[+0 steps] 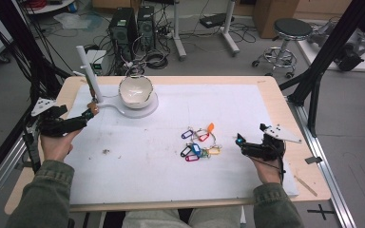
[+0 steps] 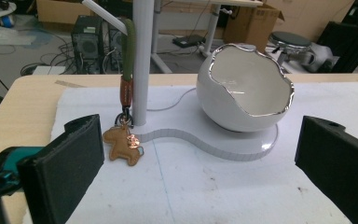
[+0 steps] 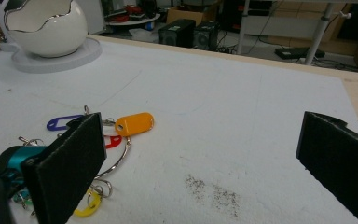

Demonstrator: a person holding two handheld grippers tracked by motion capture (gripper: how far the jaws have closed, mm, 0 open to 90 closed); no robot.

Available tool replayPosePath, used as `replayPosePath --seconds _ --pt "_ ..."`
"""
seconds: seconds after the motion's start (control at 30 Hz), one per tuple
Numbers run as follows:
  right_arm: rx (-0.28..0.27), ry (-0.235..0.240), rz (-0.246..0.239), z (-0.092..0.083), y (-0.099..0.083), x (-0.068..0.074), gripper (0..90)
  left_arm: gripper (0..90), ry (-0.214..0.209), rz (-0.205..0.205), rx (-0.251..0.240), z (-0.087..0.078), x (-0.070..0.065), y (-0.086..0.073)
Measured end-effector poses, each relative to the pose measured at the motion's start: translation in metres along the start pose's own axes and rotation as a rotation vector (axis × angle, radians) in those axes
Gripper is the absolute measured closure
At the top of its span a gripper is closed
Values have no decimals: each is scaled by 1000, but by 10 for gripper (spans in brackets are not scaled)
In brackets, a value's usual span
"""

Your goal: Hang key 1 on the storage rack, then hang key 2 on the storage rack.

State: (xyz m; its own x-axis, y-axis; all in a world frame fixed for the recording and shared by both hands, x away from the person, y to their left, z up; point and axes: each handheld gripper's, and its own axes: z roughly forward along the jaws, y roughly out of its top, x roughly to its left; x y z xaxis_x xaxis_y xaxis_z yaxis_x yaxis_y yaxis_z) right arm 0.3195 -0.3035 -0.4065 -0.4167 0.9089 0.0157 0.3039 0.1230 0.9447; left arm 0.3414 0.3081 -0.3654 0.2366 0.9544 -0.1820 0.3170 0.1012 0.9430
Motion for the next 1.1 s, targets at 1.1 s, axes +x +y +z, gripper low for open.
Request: replayPosePath --seconds 1.1 --pt "9 32 -7 2 1 6 5 17 21 26 17 -25 -1 -47"
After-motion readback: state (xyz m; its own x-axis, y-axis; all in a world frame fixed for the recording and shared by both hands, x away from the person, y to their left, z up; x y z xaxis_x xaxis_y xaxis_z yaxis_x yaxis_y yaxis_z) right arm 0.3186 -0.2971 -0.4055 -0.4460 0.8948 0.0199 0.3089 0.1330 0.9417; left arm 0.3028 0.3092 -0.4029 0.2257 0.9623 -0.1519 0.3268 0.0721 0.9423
